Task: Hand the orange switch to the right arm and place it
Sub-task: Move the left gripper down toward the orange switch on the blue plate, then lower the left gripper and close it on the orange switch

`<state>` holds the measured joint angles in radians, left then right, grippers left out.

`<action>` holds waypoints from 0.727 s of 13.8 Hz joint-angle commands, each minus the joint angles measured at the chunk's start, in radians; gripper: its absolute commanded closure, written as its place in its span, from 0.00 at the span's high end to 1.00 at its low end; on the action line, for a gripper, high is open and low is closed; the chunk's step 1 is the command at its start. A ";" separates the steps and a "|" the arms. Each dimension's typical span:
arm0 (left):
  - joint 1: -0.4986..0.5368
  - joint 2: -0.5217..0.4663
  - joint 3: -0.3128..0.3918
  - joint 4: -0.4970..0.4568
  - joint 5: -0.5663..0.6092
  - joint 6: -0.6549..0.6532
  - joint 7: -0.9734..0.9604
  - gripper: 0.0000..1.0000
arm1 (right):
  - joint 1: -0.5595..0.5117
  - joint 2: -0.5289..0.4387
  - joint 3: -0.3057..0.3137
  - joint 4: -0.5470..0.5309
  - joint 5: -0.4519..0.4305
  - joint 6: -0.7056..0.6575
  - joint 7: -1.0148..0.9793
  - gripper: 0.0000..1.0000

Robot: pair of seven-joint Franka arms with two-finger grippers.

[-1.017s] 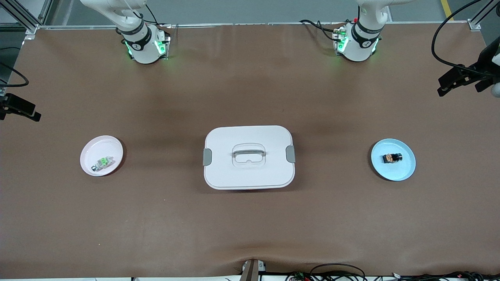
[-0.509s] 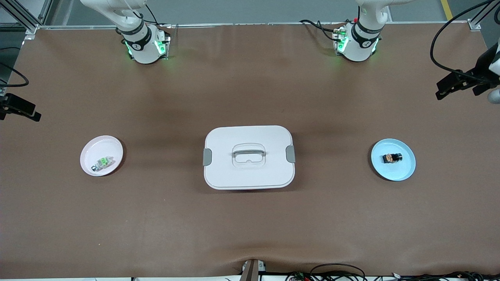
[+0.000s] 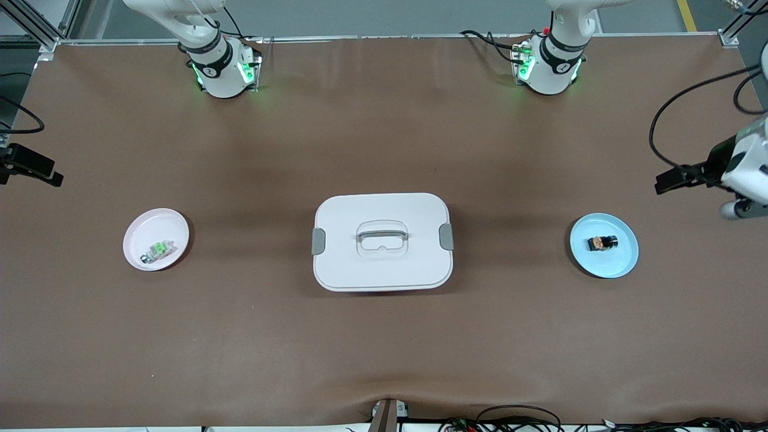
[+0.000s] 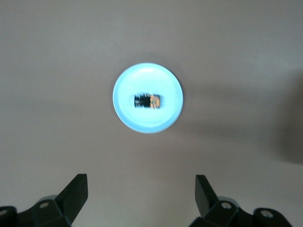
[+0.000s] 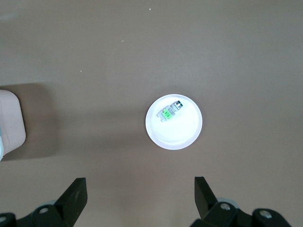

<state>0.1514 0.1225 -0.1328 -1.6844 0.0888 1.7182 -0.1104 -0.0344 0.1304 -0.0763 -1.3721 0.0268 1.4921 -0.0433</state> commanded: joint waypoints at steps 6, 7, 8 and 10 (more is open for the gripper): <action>0.094 0.115 -0.008 -0.236 0.054 0.395 0.076 1.00 | -0.001 -0.001 0.003 0.010 0.005 -0.010 0.011 1.00; 0.105 0.129 -0.008 -0.267 0.051 0.446 0.096 1.00 | -0.001 0.000 0.003 0.010 0.005 -0.010 0.011 1.00; 0.114 0.146 -0.008 -0.297 0.049 0.499 0.101 1.00 | -0.001 -0.001 0.003 0.010 0.005 -0.010 0.010 1.00; 0.122 0.183 -0.008 -0.331 0.048 0.582 0.101 1.00 | -0.002 -0.002 0.003 0.010 0.005 -0.010 0.011 1.00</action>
<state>0.2626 0.2926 -0.1325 -1.9752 0.1304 2.2304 -0.0193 -0.0343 0.1304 -0.0762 -1.3718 0.0268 1.4920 -0.0433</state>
